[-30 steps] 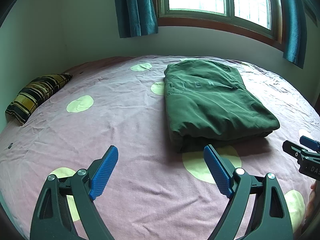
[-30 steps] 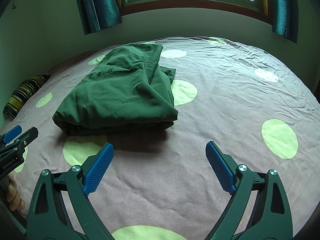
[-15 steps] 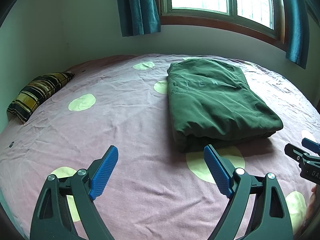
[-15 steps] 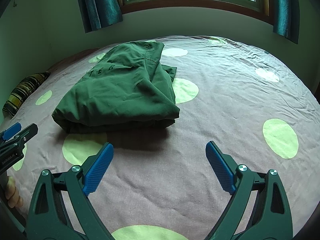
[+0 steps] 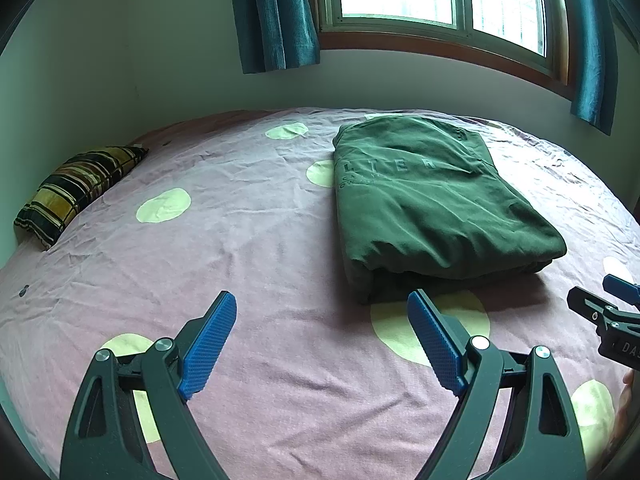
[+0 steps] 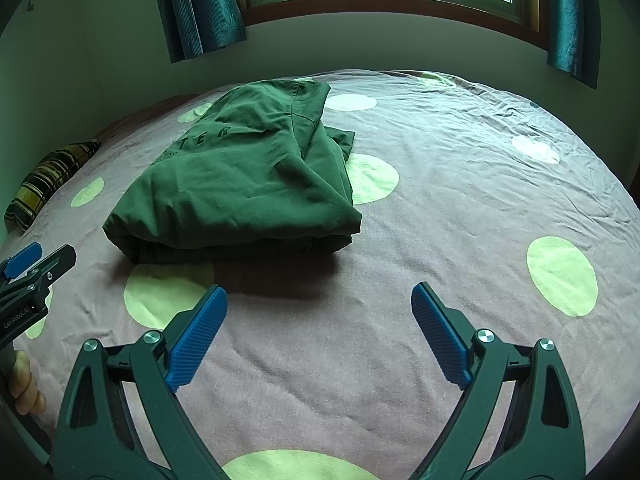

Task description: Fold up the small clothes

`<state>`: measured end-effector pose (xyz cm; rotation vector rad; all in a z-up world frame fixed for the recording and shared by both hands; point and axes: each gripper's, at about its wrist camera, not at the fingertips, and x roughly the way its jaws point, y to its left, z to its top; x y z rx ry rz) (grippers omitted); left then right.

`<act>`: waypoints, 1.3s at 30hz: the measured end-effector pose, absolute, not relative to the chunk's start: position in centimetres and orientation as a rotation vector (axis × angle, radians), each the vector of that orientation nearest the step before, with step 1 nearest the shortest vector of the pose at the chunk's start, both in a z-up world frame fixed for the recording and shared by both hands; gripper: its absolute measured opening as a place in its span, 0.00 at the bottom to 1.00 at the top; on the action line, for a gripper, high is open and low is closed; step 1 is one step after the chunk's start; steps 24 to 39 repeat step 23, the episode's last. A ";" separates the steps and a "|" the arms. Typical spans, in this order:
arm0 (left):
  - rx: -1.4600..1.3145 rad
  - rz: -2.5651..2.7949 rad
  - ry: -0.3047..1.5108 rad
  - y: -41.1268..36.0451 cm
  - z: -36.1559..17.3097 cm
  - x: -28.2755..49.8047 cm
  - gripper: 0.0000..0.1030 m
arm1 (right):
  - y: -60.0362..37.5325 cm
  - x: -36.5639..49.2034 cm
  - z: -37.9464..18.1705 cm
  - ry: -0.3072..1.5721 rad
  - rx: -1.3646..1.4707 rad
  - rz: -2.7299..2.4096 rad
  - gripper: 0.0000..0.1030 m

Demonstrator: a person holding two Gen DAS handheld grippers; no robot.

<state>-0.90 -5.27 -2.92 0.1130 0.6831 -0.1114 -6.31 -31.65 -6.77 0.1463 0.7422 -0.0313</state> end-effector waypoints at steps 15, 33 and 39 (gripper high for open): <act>0.060 -0.105 0.670 -4.5 -2.8 -1.0 0.84 | -31.6 -6.2 -6.6 0.736 0.132 -0.025 0.91; 0.037 -0.114 0.743 -4.4 -3.9 -0.2 0.84 | -31.8 -6.9 -4.4 0.685 0.123 -0.021 0.91; 0.037 -0.114 0.743 -4.4 -3.9 -0.2 0.84 | -31.8 -6.9 -4.4 0.685 0.123 -0.021 0.91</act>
